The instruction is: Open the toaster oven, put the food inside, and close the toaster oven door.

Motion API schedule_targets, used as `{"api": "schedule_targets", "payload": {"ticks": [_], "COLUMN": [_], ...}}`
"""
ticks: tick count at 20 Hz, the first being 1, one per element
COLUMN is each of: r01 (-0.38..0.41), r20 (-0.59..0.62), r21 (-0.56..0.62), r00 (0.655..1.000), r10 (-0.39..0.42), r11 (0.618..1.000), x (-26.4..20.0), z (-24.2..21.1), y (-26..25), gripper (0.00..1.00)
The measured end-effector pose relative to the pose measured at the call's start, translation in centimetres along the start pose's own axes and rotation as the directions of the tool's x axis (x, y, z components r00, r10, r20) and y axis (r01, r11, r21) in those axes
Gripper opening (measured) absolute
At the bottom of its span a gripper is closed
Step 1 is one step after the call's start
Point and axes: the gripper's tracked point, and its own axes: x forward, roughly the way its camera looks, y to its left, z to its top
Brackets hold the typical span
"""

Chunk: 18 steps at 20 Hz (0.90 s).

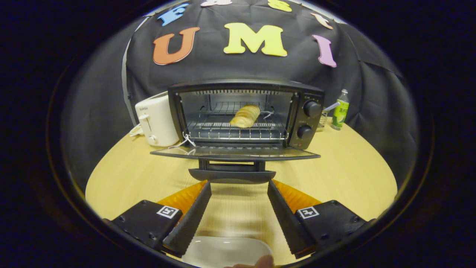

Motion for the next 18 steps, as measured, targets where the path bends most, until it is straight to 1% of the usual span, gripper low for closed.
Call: {"api": "schedule_targets", "payload": {"ticks": [4,7,12,14,15,16,18], "r01": [0.058,0.064,0.032,0.003,-0.024,-0.033,-0.019], "r20": [0.117,0.193,0.307,0.320,0.302,0.279,0.244], "r21": [-0.066,-0.068,-0.055,-0.038,-0.026,-0.023,-0.019], "r00": [0.992,0.980,0.952,0.947,0.953,0.959,0.970], "r10": [-0.050,-0.050,-0.013,0.009,0.031,0.038,0.023], "r11": [0.996,0.996,0.998,0.999,0.999,0.999,1.000], "x": [-0.1,-1.4,-7.1,-8.8,-8.9,-8.7,-8.8], "z": [4.5,7.8,12.2,12.5,11.6,10.4,8.4], "y": [-0.3,0.1,1.2,1.4,1.8,1.9,1.0], "gripper": [1.00,1.00,1.00,1.00,1.00,1.00,1.00]}}
